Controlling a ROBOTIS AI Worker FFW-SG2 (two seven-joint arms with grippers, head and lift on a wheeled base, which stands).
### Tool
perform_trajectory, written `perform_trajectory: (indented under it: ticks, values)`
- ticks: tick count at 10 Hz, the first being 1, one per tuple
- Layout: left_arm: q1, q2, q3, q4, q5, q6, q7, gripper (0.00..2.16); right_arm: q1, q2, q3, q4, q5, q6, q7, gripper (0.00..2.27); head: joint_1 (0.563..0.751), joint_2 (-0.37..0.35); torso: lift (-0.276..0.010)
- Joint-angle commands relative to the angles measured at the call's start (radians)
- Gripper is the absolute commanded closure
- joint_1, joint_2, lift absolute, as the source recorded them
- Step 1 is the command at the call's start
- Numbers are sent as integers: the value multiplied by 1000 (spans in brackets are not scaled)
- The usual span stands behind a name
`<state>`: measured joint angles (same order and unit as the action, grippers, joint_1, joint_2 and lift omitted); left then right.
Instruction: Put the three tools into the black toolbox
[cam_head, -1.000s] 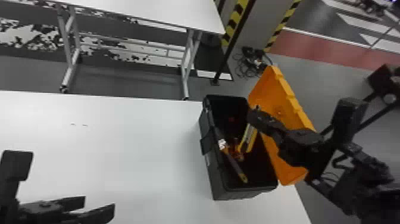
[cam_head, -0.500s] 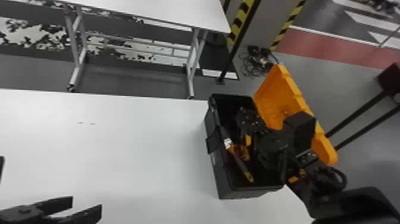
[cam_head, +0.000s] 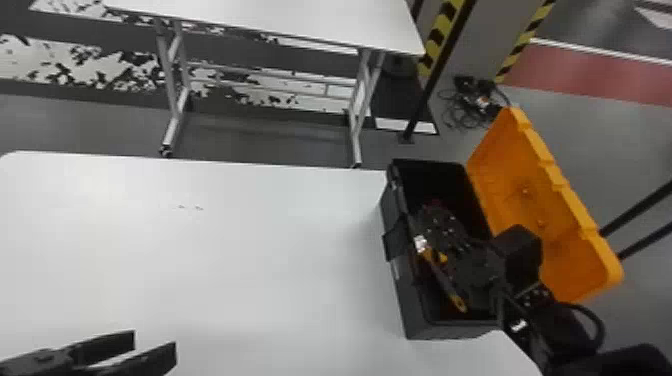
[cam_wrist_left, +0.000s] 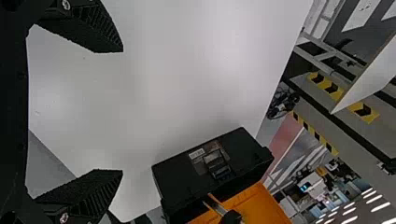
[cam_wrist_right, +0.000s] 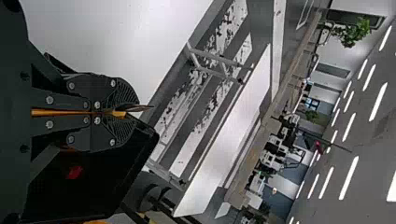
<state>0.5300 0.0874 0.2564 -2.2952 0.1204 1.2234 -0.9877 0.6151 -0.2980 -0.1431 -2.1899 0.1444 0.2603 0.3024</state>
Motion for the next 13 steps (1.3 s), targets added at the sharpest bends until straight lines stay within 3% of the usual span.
perform_trajectory:
  ticks: [1,2,4,5,7,9,11,13]
  values:
    - [16,2,35,-21,15,3,-5,83,-2,10,-33,13,-54,-12,-3,630,695,-203,-51]
    - [24,2,53,-38,21,3,-6,83,-2,26,-67,7,-101,-9,-3,-2,695,-200,-51]
    - [31,3,87,-58,50,3,-11,83,21,77,-131,-50,-247,80,12,56,695,-215,-51]
    - [36,2,92,-75,56,3,-3,83,40,109,-174,-105,-399,233,66,56,695,-219,-51]
    - [54,-15,103,-78,79,-49,21,83,100,217,-121,-179,-442,242,86,56,695,-187,-51]
    - [122,-26,93,-69,96,-264,110,80,141,264,-52,-186,-444,224,92,56,695,-87,-51]
    - [157,-43,92,-4,116,-583,213,87,196,269,16,-188,-416,153,89,56,695,-3,-51]
    - [157,-46,87,57,133,-785,278,87,235,272,56,-172,-364,37,40,56,695,87,-51]
